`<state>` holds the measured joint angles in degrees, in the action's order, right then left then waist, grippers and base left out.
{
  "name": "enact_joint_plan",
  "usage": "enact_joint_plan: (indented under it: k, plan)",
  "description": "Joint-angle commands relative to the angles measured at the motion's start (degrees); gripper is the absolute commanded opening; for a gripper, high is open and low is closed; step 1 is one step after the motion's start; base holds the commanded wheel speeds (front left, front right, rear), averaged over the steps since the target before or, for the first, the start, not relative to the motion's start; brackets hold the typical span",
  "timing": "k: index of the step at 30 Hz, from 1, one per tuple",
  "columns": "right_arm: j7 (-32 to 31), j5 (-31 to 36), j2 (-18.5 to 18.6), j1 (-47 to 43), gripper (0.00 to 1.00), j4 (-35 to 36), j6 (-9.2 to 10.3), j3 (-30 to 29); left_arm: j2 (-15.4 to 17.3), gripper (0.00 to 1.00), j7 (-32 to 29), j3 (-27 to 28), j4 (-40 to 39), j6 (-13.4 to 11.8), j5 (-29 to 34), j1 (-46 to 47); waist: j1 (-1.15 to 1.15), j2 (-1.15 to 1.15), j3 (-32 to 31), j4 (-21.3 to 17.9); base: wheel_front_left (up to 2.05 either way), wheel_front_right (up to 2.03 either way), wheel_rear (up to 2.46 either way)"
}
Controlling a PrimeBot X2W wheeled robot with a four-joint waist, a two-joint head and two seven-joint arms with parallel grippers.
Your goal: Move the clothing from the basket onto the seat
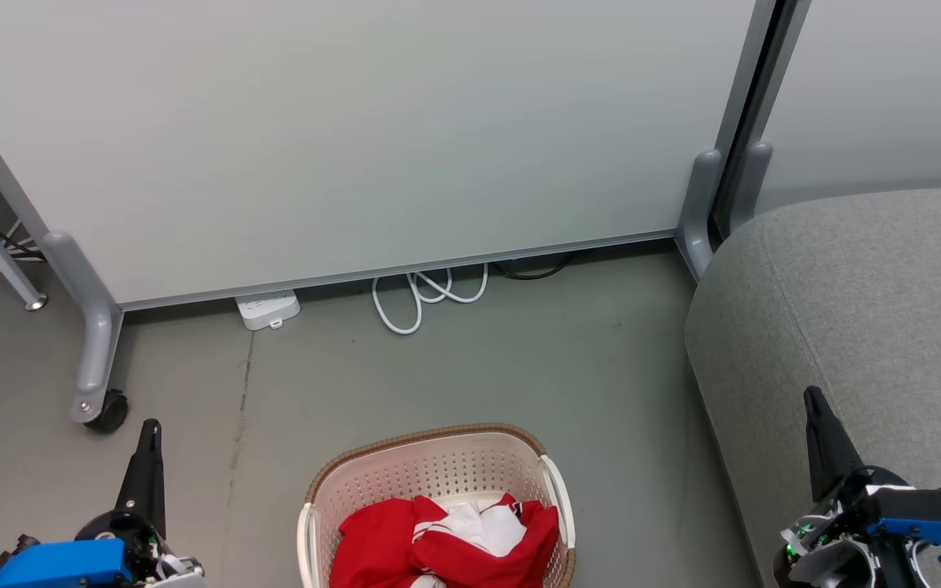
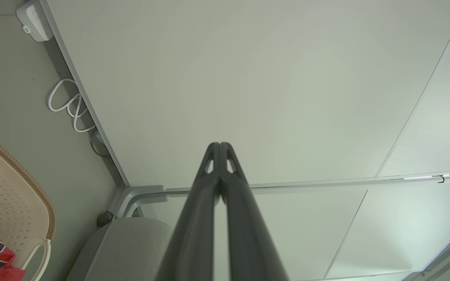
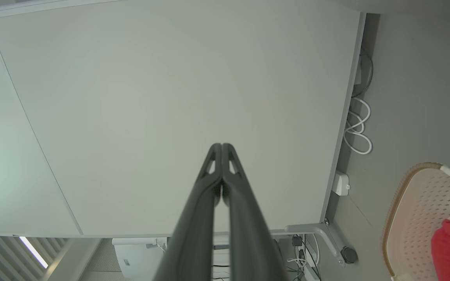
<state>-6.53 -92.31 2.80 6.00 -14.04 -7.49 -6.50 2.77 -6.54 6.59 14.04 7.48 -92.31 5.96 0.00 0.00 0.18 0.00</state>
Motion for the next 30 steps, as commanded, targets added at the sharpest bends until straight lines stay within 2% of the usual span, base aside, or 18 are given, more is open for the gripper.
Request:
enact_joint_plan:
  k: [1, 5, 6, 17, 23, 30]
  plan:
    - [0.1, -0.1, 0.3, 0.8, 0.0, 0.0, 0.0, 0.0, 0.3, 0.0, 0.0, -0.1, -0.2, 0.1, -0.1, 0.8, 0.0, 0.0, 0.0, 0.0, 0.0, 0.0, 0.0]
    - [0.0, 0.0, 0.0, 0.0, 0.0, 0.0, 0.0, 0.0, 0.0, 0.0, 0.0, 0.0, 0.0, 0.0, 0.0, 0.0, 0.0, 0.0, 0.0, 0.0, 0.0, 0.0, 0.0]
    - [0.1, 0.0, 0.0, -0.1, 1.0, -0.2, -0.01, 0.0, -0.1, 1.0, 0.1, 0.0, 0.2, 0.0, 0.0, -0.1, 0.0, 0.0, 0.0, 0.0, 0.0, 0.0, 0.0]
    - [2.3, 3.3, -0.2, -1.8, 1.0, -1.8, 0.01, 0.7, -0.6, 1.0, 2.3, -1.0, 1.9, 0.0, 2.9, -1.1, 0.0, 0.0, 0.1, 0.1, 0.0, 0.0, 0.0]
    - [3.9, 7.5, -0.2, -1.7, 1.0, -1.0, 0.01, 1.1, -0.5, 1.0, 4.0, -1.3, 1.4, 0.0, 9.0, -0.6, 0.0, 0.0, 0.1, 0.1, 0.0, 0.0, 0.0]
    - [5.7, 15.6, -0.2, -1.9, 1.0, 0.3, 0.0, 2.6, -0.4, 1.0, 5.8, -2.2, 0.0, -0.6, 16.9, -0.5, 0.0, 0.0, 0.0, 0.2, 0.0, 0.0, 0.0]
